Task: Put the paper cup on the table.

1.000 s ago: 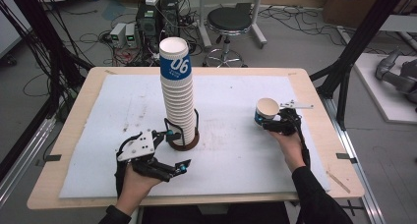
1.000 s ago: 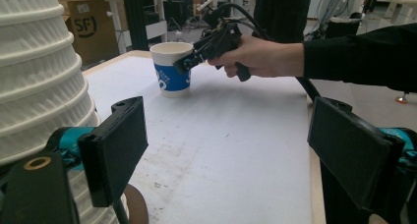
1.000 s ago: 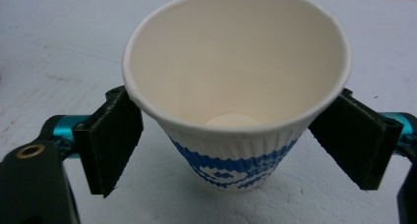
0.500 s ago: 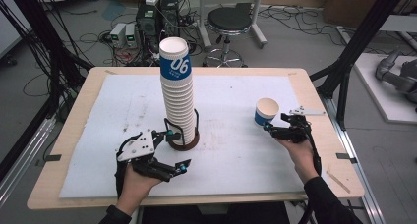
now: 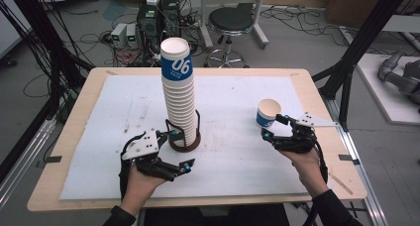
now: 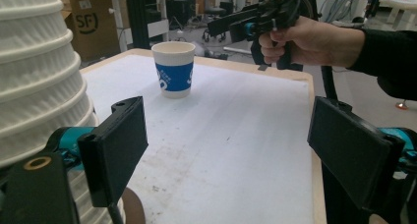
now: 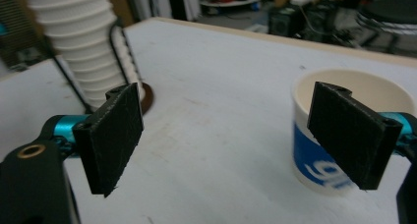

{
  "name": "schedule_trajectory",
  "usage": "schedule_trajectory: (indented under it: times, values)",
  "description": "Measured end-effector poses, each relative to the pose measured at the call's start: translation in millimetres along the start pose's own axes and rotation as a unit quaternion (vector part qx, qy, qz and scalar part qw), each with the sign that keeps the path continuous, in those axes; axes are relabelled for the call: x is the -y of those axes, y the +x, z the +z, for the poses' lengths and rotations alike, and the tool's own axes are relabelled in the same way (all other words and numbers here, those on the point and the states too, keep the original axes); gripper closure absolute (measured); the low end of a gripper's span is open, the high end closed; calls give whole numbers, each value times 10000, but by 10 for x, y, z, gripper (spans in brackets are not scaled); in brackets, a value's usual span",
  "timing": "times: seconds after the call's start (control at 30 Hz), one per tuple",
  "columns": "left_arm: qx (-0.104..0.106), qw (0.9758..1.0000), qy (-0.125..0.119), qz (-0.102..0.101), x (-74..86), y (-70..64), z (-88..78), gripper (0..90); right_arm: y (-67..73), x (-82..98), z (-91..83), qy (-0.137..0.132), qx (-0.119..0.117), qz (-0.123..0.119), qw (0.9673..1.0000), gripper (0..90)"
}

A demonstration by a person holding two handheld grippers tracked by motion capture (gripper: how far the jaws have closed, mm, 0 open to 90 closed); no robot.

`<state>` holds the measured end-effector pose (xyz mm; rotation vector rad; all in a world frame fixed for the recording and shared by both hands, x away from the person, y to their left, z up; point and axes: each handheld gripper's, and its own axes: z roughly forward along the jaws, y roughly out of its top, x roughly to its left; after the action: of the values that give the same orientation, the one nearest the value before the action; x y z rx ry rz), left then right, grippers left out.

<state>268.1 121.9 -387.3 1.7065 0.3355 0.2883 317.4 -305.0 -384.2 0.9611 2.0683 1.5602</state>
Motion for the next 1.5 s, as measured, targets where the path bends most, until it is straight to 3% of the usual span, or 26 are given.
schedule_trajectory:
  times: [0.13, 0.3, 0.5, 0.77, 0.9, 1.03, 1.33, 1.5]
  values:
    - [51, 10000, -35, -10, -25, -19, 45, 151, 106, -39, -39, -99, -261, -173, 9995, 141]
    - [131, 9999, -65, -15, -36, -43, 90, 151, 181, -116, -83, -255, -727, -349, 9964, 141]
    - [234, 9997, -81, -22, -42, -45, 121, 151, 206, -142, -124, -511, -898, -440, 9937, 142]
    - [221, 9997, -139, 21, -60, -56, 85, 151, 312, -203, -176, -622, -1423, -550, 9863, 145]
    - [224, 9996, -142, 1, -61, -57, 75, 151, 343, -215, -170, -591, -1513, -581, 9850, 145]
    - [309, 9994, -149, -31, -57, -51, 76, 151, 350, -210, -168, -524, -1472, -586, 9860, 145]
    - [259, 9996, -129, -55, -49, -36, 42, 151, 341, -192, -144, -431, -1413, -579, 9873, 145]
    - [236, 9996, -128, -56, -46, -34, 31, 151, 344, -191, -129, -442, -1497, -575, 9861, 144]
